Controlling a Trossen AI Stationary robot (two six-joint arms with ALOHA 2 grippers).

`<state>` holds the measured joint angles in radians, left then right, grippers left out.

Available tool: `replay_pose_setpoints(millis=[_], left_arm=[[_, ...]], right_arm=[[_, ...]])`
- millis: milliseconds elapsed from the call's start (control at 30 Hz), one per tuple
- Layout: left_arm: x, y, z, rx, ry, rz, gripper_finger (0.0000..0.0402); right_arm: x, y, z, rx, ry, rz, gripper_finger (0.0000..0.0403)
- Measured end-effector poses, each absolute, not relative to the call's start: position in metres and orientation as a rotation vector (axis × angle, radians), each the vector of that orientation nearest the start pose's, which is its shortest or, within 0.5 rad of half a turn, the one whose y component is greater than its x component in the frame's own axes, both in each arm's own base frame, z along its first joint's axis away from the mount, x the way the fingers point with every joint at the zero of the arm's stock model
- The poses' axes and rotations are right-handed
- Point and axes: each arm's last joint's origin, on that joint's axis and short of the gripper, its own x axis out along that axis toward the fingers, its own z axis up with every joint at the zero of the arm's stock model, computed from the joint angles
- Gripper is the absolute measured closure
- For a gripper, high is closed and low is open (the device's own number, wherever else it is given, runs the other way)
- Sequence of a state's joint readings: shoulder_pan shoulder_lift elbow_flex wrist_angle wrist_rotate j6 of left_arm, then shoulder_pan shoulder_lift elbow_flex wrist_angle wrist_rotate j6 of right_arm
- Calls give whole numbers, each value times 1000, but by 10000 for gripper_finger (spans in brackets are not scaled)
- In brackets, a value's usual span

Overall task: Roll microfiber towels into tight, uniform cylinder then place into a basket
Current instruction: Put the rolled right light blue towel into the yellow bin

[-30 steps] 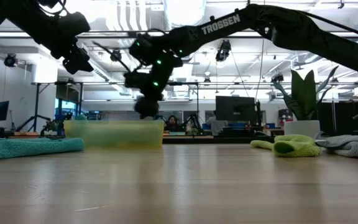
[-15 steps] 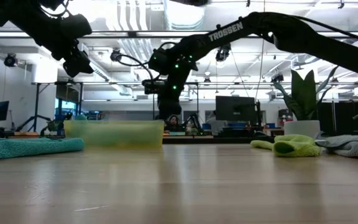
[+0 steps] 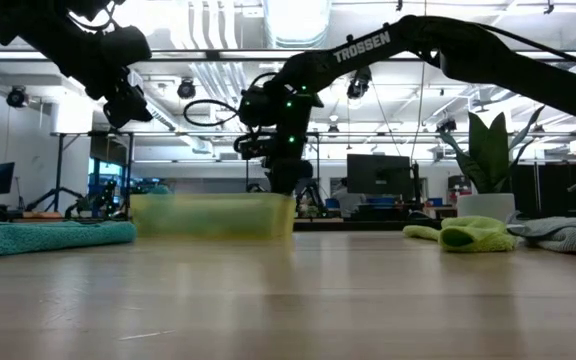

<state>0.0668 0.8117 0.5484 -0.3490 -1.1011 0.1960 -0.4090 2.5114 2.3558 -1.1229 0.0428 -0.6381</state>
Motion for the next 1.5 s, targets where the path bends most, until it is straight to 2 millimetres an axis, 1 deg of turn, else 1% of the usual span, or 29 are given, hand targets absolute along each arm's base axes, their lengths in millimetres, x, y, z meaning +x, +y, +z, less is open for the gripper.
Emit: replay_pose_setpoints(millis=[133,233,333,667,833,1067,1167,1333,1500], left_arm=[[155,36,243,489,674,1077,230],[154,36,243,487,672,1077,230],[155,36,243,486,673,1077,230],[155,36,243,484,671,1078,230],[155,36,243,484,671,1078,230],[155,36,243,480,665,1079,230],[155,36,244,472,652,1082,230],[158,36,247,449,617,1074,230],[158,36,246,448,618,1068,230]], right_arm=[[468,-199,201,-192,1277,30,394],[468,-195,202,-81,1263,37,394],[468,-191,200,-40,1278,30,394],[465,-177,194,-17,1359,74,394],[467,-165,187,1,1350,202,394],[464,-149,166,-33,1410,302,394],[464,-143,160,-82,1441,315,394],[465,-142,164,-97,1437,321,394],[466,-145,183,-110,1413,292,394]])
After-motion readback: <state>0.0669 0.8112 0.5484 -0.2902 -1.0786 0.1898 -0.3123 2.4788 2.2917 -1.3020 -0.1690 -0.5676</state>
